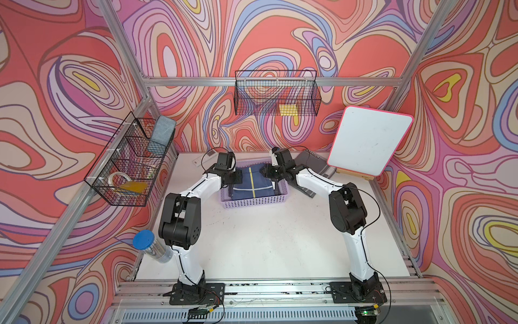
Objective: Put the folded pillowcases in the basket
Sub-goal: Place the pillowcase in the basket.
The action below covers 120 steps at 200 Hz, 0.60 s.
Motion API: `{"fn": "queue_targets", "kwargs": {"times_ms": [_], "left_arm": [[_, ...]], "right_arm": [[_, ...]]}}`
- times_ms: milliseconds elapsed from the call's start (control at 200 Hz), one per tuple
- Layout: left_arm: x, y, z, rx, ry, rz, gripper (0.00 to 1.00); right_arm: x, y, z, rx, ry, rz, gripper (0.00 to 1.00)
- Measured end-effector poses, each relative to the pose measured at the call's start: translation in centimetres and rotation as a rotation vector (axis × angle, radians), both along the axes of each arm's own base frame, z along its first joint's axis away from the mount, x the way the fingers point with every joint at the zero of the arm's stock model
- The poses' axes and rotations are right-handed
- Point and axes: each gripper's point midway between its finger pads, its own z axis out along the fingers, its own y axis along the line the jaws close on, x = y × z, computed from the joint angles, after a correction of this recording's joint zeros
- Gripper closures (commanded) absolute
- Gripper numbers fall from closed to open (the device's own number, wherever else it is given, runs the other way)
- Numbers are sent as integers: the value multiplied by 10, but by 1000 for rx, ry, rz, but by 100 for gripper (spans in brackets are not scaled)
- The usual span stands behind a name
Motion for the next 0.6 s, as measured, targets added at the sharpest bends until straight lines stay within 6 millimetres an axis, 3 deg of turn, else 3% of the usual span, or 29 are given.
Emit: {"fn": "queue_targets", "kwargs": {"times_ms": [95,220,411,511,601], "left_arm": [[-2,2,5,-12,1,18,1],[-10,6,28,-29,-36,44,1],[-44,13,74,-105,-145,95,1],[-65,15,76,-153,-170,118,1],[-84,13,61,-189,-152,128,1]], "right_arm": [[-1,-2,2,-6,-3,-3,42],[-11,-12,15,-24,-13,-17,38],[-31,-37,63,-35,-76,-53,35],[-41,-60,80,-42,-97,-92,35],[-47,-86,83,-61,-99,-139,34]]}}
